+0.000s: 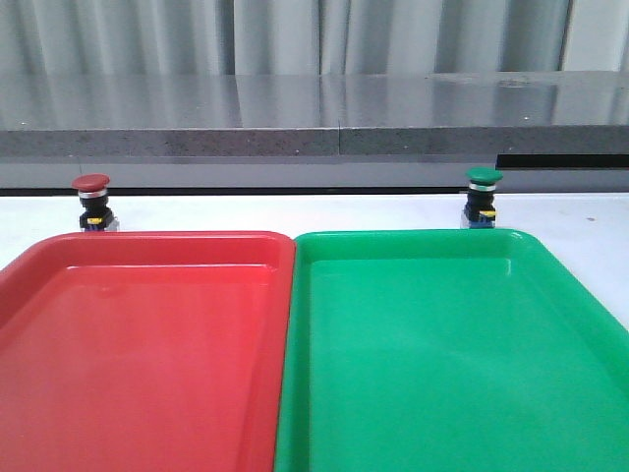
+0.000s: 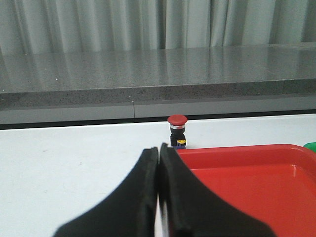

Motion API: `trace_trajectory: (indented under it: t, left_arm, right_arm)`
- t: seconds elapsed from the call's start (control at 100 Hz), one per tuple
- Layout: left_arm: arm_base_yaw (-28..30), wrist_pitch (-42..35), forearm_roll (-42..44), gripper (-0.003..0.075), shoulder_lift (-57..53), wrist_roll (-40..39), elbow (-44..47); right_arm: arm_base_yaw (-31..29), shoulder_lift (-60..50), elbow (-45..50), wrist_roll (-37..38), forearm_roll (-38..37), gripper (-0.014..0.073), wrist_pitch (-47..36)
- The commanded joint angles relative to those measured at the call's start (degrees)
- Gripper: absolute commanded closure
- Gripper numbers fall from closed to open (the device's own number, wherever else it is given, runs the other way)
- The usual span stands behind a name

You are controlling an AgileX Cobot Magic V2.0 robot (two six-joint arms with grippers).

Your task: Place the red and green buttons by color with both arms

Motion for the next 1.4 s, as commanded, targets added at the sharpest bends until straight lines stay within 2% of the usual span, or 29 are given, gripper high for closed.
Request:
trace_trajectory:
  t: [0.0, 0.49, 0.88, 1.169, 1.389]
  left_arm:
    - [0.12, -4.62, 0.00, 0.0739, -1.92, -0.16, 1.44]
    - [0.12, -4.62, 0.00, 0.0739, -1.28, -0.27, -1.21]
    - [0.12, 7.85, 0.00, 0.0739, 14.52, -0.27, -19.38]
    - [0.12, 26.10, -1.32, 0.0739, 31.08, -0.27, -35.73]
    - [0.12, 29.93, -1.46, 0.0739, 41.04, -0.27, -44.23]
  right_arm:
    - [-0.44, -1.12, -0.94, -0.45, 0.08, 0.0661, -5.08]
    - [-0.44, -1.12, -0.94, -0.45, 0.08, 0.0661, -5.08]
    - [-0.44, -1.12, -0.94, -0.45, 0.08, 0.0661, -5.08]
    - [-0.44, -1.12, -0.94, -0.45, 0.08, 0.0661, -5.08]
    - [-0.44, -1.12, -0.94, -0.45, 0.08, 0.0661, -5.08]
